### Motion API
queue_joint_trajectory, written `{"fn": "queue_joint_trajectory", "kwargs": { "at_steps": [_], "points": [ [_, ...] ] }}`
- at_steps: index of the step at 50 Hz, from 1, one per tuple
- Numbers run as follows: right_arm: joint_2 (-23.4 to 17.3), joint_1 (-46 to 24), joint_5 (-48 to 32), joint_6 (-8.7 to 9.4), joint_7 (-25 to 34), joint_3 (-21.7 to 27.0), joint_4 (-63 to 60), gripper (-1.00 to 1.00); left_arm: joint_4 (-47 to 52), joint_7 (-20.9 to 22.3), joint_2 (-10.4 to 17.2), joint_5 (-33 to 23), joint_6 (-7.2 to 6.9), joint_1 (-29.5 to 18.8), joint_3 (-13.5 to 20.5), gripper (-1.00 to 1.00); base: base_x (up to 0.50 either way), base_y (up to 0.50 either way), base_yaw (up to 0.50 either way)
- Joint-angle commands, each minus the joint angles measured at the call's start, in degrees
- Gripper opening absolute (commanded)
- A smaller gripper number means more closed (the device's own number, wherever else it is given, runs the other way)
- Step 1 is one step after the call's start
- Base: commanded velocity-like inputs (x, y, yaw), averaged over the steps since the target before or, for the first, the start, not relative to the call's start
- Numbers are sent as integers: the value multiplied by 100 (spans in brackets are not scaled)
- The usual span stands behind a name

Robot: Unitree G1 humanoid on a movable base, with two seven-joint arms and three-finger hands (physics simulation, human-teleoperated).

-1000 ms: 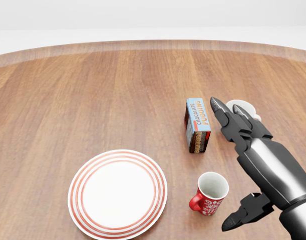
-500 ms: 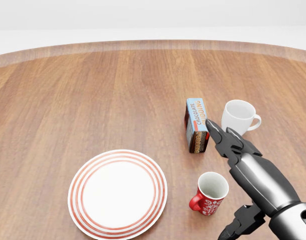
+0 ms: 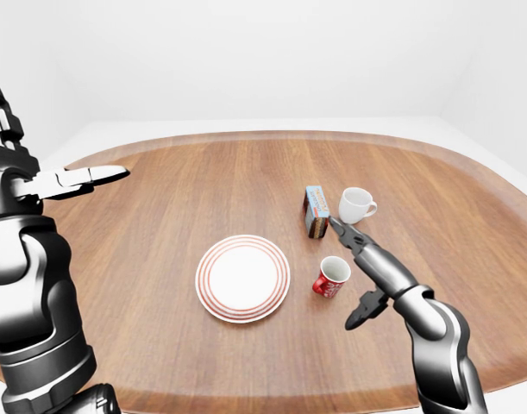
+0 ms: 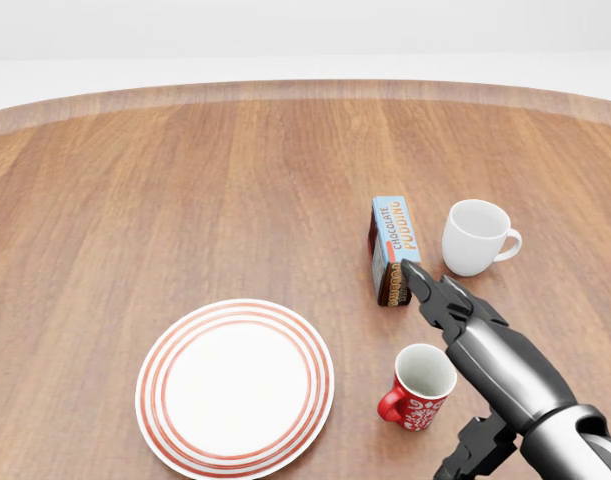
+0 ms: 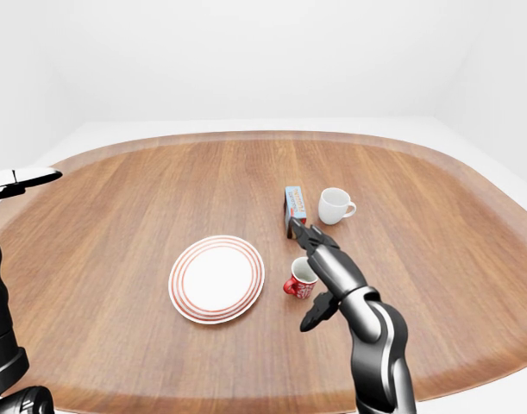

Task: Pick up the red mug and put it on the plate

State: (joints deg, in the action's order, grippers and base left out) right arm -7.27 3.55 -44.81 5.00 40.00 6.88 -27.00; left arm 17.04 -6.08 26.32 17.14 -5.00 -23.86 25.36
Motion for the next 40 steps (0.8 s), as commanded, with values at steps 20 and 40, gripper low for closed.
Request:
{"fn": "queue_joint_trajectory", "kwargs": {
  "at_steps": [20,40],
  "points": [
    [-57,-239,-129,0,0,-237,899,100,-37,27,-31,-11,0,99,23,100,0,0,0],
    [-209,-619,-156,0,-38,-220,1643,100,-34,37,-63,-29,0,137,23,100,0,0,0]
  ]
}}
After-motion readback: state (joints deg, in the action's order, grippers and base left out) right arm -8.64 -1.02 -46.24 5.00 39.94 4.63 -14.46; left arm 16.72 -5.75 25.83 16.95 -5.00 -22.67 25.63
